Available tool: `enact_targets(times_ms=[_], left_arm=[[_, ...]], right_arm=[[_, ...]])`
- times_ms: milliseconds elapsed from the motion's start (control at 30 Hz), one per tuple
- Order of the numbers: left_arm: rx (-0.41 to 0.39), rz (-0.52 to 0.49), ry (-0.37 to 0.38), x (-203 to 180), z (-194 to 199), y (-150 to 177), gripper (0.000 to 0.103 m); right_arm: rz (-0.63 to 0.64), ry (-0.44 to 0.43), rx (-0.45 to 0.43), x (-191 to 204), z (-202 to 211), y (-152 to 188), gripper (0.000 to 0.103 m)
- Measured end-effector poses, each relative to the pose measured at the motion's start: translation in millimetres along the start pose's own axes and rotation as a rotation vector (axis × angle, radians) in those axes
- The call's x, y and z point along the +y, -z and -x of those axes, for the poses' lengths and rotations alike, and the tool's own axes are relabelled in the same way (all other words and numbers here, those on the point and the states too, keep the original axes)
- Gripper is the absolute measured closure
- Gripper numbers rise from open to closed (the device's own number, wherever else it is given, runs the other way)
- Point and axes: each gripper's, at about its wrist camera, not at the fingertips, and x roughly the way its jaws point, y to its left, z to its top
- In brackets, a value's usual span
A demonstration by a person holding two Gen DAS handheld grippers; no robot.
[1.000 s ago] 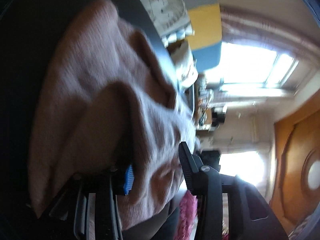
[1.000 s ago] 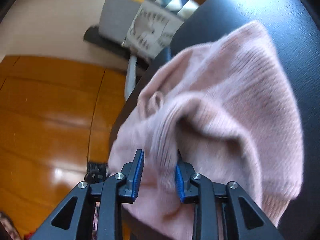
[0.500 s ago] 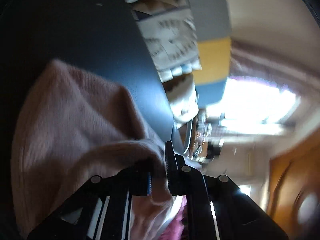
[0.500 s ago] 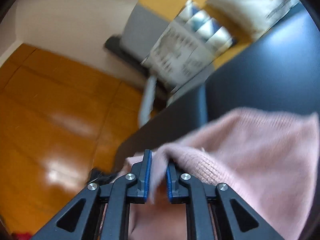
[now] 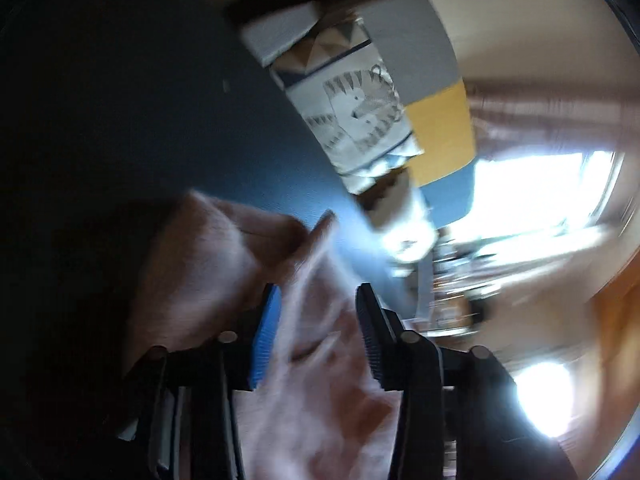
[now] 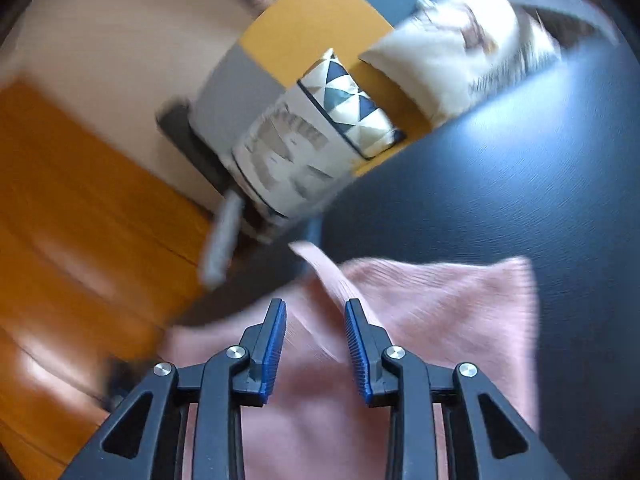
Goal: Fold clothes
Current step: 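Open both grippers and drop the sweater back onto the table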
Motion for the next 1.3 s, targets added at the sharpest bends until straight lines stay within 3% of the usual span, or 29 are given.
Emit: enact_targets(times_ms=[67,267,367,500,700,833,1067,1133,1300], left_arm=[[-0.03,-0.084,-0.074,-1,9,11,0.054],[-0.008,-0.229,-0.153,2,11,39,0.054],[-0.028,-0.271,-0.175,3,18,47,0.054],[-0.096,-0.281,-0.183,9,29,60,0.054],[-0.085,-0.459,-0.283,-8,26,76,0.054],[-0.096,-0.555,-0.359,-16,24,88,0.054],[-0.148,-0.596,-0.433,-25,30,106,0.054],[-0.128,-0.591,-0.447,-24,28,109,0.045],[-0.13,-0.627,-0.484,-30,26,114,0.044]], right_arm=[[0.109,0.079,0.009,8,5,12,0.073],[0.396,0.311,0.045,28,5,39,0.073],[0.444,0.399,0.082,30,-8,45,0.073],[0.441,0.471,0.042,31,-4,51,0.073],[0.407,0.501,0.009,25,5,58,0.073],[0.349,0.461,-0.006,18,26,66,0.073],[0.271,0.371,-0.024,14,57,94,0.073],[0.267,0.353,-0.041,14,65,104,0.072],[0.278,0.279,-0.035,17,65,118,0.072]])
